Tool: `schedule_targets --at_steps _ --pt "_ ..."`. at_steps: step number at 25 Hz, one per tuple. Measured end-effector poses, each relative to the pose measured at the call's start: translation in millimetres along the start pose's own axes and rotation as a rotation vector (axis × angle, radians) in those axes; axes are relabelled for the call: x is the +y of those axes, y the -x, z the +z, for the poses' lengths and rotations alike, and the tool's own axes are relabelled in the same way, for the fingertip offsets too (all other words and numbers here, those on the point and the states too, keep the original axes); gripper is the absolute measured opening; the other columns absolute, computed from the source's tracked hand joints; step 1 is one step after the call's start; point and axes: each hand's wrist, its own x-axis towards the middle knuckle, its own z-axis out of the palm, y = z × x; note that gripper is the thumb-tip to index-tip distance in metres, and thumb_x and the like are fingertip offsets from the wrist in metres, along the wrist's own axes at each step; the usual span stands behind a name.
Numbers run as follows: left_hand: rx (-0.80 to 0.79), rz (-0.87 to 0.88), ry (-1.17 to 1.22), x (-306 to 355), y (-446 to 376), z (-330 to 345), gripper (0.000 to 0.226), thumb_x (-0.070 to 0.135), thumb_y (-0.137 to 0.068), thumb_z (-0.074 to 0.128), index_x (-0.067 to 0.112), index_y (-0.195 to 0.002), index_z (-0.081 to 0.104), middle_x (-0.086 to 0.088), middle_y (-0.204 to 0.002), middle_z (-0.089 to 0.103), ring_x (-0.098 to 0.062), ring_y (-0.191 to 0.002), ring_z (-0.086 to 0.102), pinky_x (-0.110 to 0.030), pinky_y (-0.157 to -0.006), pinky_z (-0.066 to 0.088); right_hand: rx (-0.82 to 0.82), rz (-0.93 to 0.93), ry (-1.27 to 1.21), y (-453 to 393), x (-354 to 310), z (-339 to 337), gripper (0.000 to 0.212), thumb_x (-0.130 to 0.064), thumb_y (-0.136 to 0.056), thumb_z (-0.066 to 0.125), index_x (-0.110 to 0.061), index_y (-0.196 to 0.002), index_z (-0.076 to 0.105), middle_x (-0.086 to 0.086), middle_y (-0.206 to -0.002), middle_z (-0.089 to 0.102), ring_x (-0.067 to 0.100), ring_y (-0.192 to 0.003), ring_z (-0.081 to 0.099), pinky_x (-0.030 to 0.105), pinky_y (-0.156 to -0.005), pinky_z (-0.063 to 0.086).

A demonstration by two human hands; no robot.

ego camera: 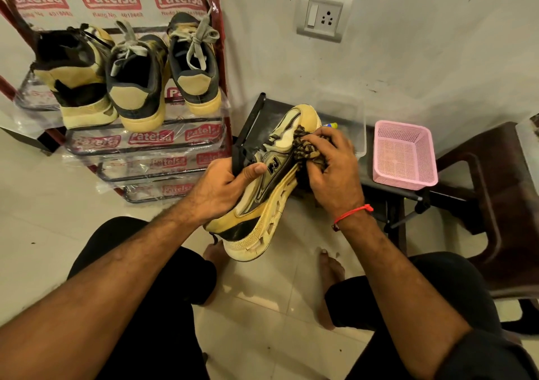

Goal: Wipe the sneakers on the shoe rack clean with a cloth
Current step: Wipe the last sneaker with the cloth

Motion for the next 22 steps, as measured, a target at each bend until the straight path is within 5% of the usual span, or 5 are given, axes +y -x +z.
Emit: schedule_targets --at_steps 2,11,14,18,22 --pt "-0.005 0.029 -0.019 2 0 0 0.034 0.049 -0.087 0.052 0.025 -0.063 0.049 0.018 -0.048 0.054 0.005 -0.050 0.054 -0.009 -0.050 0.040 0.019 0.029 -0.008 -1 1 3 0.035 -0.003 -0.087 0.061 -0.012 -0.120 0.068 0.008 -0.125 0.056 0.027 -0.120 0.048 0.011 -0.103 0.024" --pt "-0.131 0.102 -0.110 -8 2 1 0.079 0.094 -0.074 0.038 0.016 -0.067 0.052 0.013 -0.059 0.046 -0.004 -0.056 0.050 -0.024 -0.051 0.042 0.049 0.175 0.010 -20 21 -13 0.042 -0.008 -0.086 0.057 -0.014 -0.127 0.065 0.010 -0.126 0.052 0.029 -0.117 0.048 0.022 -0.099 0.038" --pt "-0.113 0.107 -0.110 -7 1 3 0.064 0.086 -0.078 0.044 0.023 -0.065 0.047 0.014 -0.060 0.043 -0.001 -0.055 0.049 -0.022 -0.052 0.042 -0.062 0.098 0.046 -15 14 -13 0.038 -0.010 -0.086 0.059 -0.015 -0.123 0.067 0.008 -0.129 0.052 0.028 -0.118 0.044 0.030 -0.101 0.037" --pt "-0.104 -0.015 -0.071 -9 4 3 0.029 0.061 -0.083 0.052 0.036 -0.071 0.054 0.017 -0.057 0.058 0.010 -0.062 0.058 -0.010 -0.055 0.042 -0.253 -0.002 0.007 7 -12 11 0.031 -0.012 -0.088 0.061 -0.017 -0.118 0.068 0.002 -0.126 0.055 0.020 -0.117 0.044 0.011 -0.095 0.024" --pt "-0.012 -0.201 0.035 -17 4 5 0.059 0.069 -0.084 0.044 0.015 -0.086 0.069 0.002 -0.079 0.073 -0.008 -0.075 0.067 -0.029 -0.067 0.052 -0.176 0.085 -0.148 22 -31 26 0.034 -0.013 -0.087 0.062 -0.018 -0.120 0.068 -0.001 -0.122 0.056 0.016 -0.116 0.049 0.013 -0.102 0.032"
